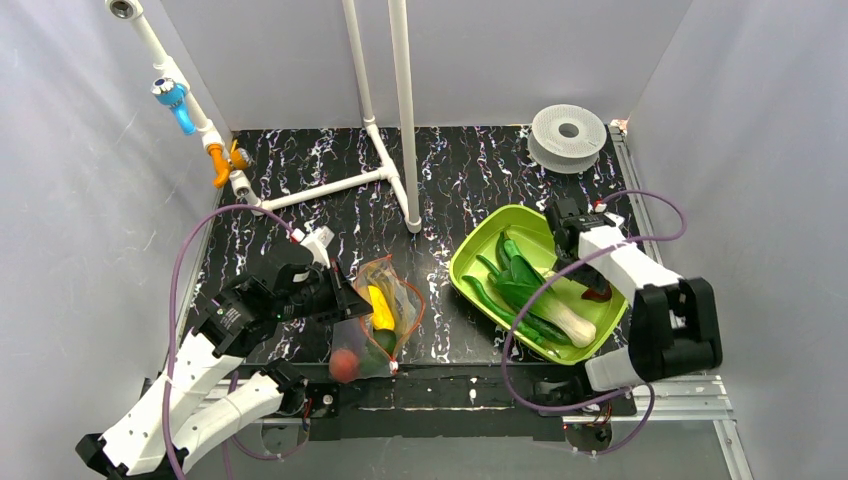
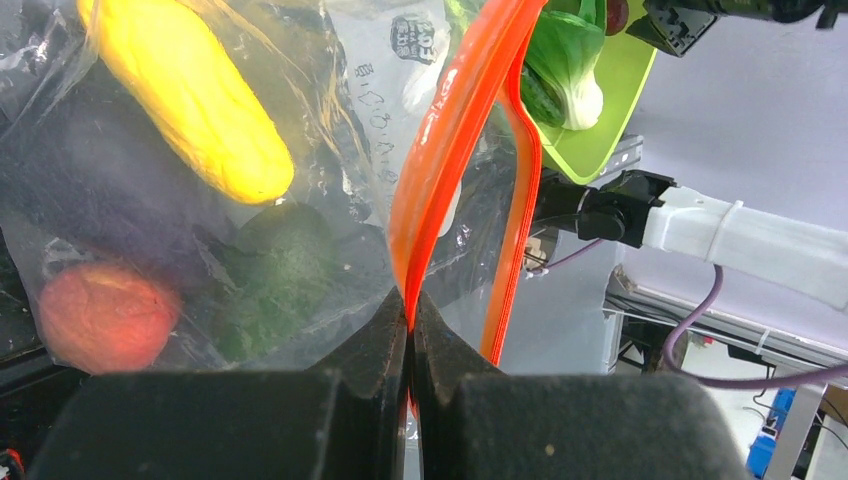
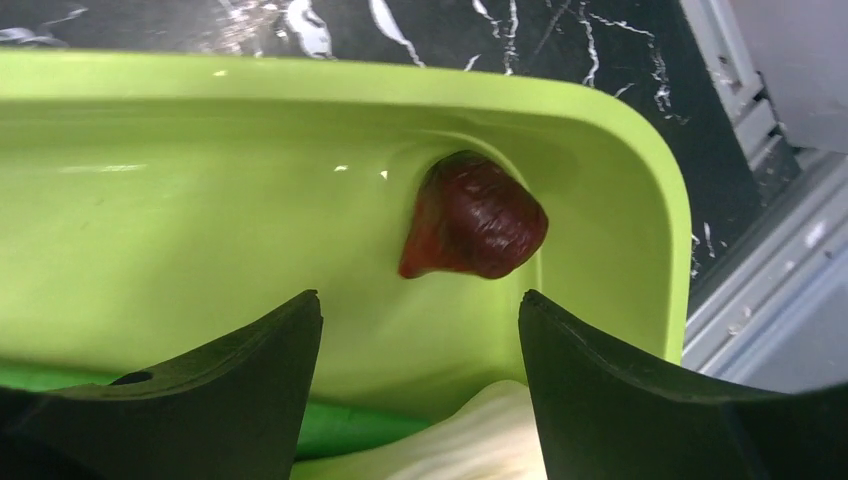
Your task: Place the food in the zip-top bag and seal the zipper
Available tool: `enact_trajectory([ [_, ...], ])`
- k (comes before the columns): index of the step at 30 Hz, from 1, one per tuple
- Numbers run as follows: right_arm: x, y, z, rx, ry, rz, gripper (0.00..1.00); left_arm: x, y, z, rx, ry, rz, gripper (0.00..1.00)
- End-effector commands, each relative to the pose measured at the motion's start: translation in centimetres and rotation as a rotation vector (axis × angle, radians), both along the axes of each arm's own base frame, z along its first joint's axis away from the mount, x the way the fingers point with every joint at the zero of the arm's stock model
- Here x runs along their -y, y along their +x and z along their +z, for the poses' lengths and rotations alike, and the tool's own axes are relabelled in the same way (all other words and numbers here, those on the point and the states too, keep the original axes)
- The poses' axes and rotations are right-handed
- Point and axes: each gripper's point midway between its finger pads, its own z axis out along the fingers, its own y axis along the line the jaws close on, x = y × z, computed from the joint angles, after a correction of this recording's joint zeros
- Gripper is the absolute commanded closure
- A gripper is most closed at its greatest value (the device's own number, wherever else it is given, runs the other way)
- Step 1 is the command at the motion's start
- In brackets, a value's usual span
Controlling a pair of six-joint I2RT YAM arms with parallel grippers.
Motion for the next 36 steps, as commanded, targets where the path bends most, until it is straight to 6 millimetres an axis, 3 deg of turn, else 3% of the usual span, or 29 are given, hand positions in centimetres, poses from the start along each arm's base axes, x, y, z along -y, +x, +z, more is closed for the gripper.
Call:
enact_trajectory([
  [1, 2.6, 0.1, 0.9, -0.071, -0.142, -0.108, 0.2, 0.0, -0.2, 0.7, 0.004, 0.002, -0.019, 1.0],
  [14, 4.4, 0.0, -0.1, -0.181, -0.178, -0.209, 0.11, -0.1, -0.3, 1.1, 0.008, 0.003, -0.023, 1.0],
  [27, 3.8, -0.2, -2.1, -0.298, -0.089, -0.178, 0.14, -0.1, -0.4, 1.4, 0.017, -0.003, -0.03, 1.0],
  [30, 3.6, -0.2, -2.7, -0.335, -0.07, -0.177, 0.18, -0.2, -0.5, 1.3, 0.021, -0.006, -0.024, 1.0],
  [36, 3.7, 0.0, -2.4, -0.308, -0.072, -0.177, 0.36, -0.2, -0.6, 1.5, 0.02, -0.009, -0.025, 1.0],
])
